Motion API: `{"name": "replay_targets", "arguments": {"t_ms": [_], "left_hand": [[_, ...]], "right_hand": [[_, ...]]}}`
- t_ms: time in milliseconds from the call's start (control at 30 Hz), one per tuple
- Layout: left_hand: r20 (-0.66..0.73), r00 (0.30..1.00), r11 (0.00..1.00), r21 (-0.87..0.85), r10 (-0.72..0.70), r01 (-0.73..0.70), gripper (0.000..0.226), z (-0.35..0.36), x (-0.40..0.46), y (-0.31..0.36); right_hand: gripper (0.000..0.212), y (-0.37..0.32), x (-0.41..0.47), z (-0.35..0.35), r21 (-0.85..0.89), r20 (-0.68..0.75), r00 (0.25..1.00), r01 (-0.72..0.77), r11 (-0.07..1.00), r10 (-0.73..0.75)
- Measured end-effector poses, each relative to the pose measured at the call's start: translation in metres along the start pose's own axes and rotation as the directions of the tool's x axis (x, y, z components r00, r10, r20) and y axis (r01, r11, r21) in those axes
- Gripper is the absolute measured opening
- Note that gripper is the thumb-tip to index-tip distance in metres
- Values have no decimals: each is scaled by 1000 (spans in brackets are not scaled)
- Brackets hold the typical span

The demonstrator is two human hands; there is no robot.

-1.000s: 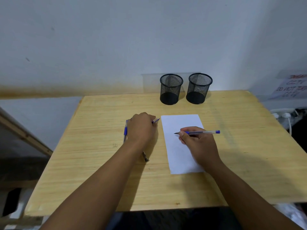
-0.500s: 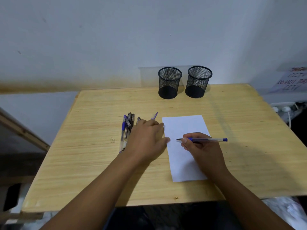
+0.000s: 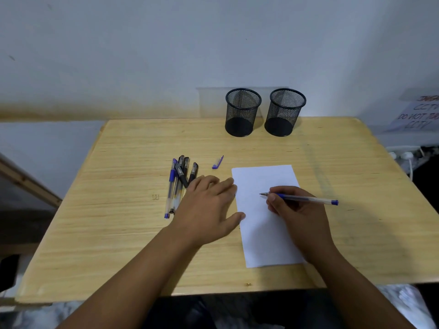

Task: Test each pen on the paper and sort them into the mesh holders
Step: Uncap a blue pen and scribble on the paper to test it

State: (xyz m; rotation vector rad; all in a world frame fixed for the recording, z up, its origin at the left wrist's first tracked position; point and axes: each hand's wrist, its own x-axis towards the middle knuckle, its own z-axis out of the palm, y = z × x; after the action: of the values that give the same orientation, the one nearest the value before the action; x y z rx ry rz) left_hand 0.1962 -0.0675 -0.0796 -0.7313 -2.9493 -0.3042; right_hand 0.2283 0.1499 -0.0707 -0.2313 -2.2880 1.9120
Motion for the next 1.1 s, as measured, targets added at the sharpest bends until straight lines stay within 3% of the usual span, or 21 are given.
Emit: {"name": "replay_targets", "arguments": {"t_ms": [233, 600, 800, 1100], "left_hand": [[-18, 999, 999, 17, -28, 28, 68, 2, -1, 3], [-30, 999, 999, -7, -39, 39, 69, 1, 0, 2], [-67, 997, 998, -45, -42, 39, 66, 4, 1, 2], [-157, 987, 995, -98, -41, 25, 65, 7, 2, 0]], "right_hand": [[20, -9, 37, 21, -61, -11, 999, 43, 997, -44], [6, -14, 85, 64, -264, 75, 991, 129, 956, -113], [9, -4, 90, 67, -285, 22, 996, 88, 955, -85], [8, -2, 89, 66, -413, 32, 989, 145, 899, -145]]}}
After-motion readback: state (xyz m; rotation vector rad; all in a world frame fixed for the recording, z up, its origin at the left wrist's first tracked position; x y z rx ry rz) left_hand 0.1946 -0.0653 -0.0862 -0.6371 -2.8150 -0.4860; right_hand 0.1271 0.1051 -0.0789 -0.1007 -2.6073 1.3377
